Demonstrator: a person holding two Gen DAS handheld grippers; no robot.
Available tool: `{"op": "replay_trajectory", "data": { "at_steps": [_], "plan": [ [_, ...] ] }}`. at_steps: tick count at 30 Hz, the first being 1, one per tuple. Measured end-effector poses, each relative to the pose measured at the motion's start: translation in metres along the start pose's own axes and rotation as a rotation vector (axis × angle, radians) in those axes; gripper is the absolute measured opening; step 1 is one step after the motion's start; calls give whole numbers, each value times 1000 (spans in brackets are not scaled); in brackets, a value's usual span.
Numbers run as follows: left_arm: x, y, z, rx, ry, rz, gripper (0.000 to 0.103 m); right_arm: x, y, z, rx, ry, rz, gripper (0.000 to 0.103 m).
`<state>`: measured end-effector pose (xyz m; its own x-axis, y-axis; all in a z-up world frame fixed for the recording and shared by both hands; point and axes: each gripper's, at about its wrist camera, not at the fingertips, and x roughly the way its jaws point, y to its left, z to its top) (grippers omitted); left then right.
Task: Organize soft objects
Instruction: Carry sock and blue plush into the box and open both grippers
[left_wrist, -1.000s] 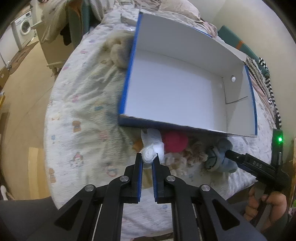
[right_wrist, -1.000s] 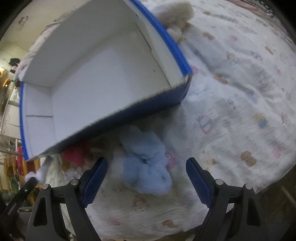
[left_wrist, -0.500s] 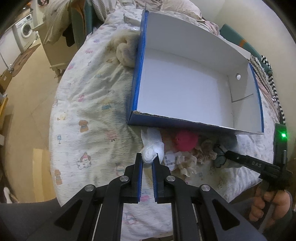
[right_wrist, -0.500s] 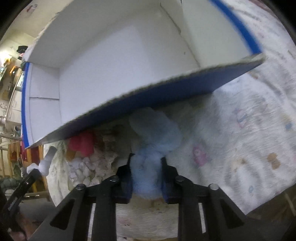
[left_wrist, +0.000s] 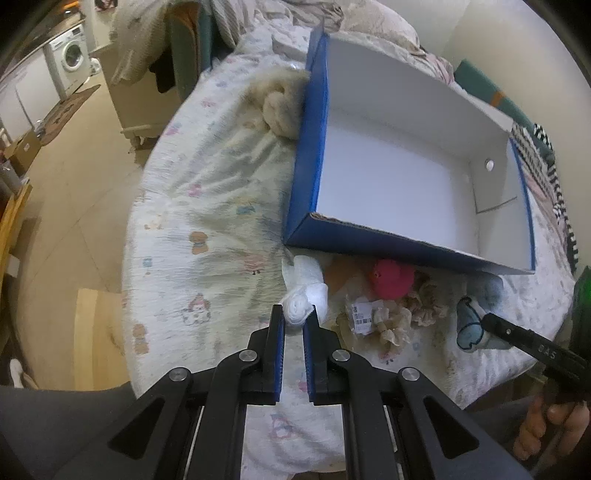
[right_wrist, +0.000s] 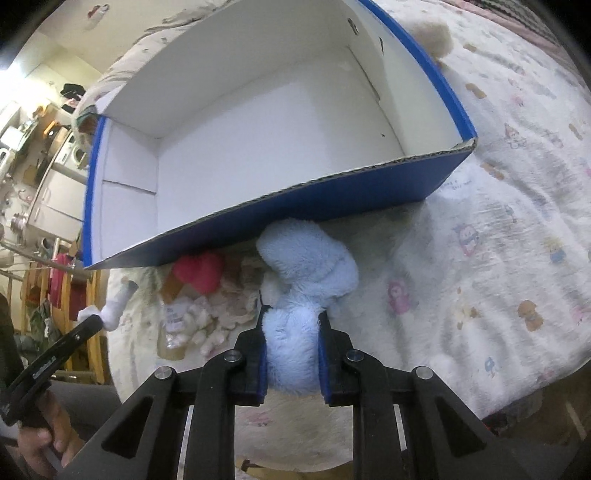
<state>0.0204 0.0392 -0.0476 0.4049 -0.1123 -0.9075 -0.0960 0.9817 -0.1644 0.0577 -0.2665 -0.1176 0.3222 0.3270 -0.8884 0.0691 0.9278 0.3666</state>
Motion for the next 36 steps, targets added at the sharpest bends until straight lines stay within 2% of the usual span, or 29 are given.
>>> {"op": "replay_trajectory", "data": {
  "at_steps": [4, 9, 14, 21, 27, 36],
  "plan": [
    [-33, 2, 1, -16, -58, -23, 9, -36, 3, -10, 0, -35, 66, 23],
    [-68, -10, 12, 18, -144, -20, 9, -72, 13, -17, -39, -69, 136, 23],
    [-77, -25, 32, 46, -166, -23, 9, -98, 22, -9, -66, -111, 164, 23],
    [-65, -49, 64, 97, -153, -26, 9, -105, 37, 29, -98, -158, 172, 23],
    [-40, -76, 93, 156, -129, -3, 9, -88, 53, 64, -100, -181, 176, 23],
    [3, -109, 115, 239, -97, 26, 9, -49, 47, 101, -63, -187, 165, 23]
  ]
}}
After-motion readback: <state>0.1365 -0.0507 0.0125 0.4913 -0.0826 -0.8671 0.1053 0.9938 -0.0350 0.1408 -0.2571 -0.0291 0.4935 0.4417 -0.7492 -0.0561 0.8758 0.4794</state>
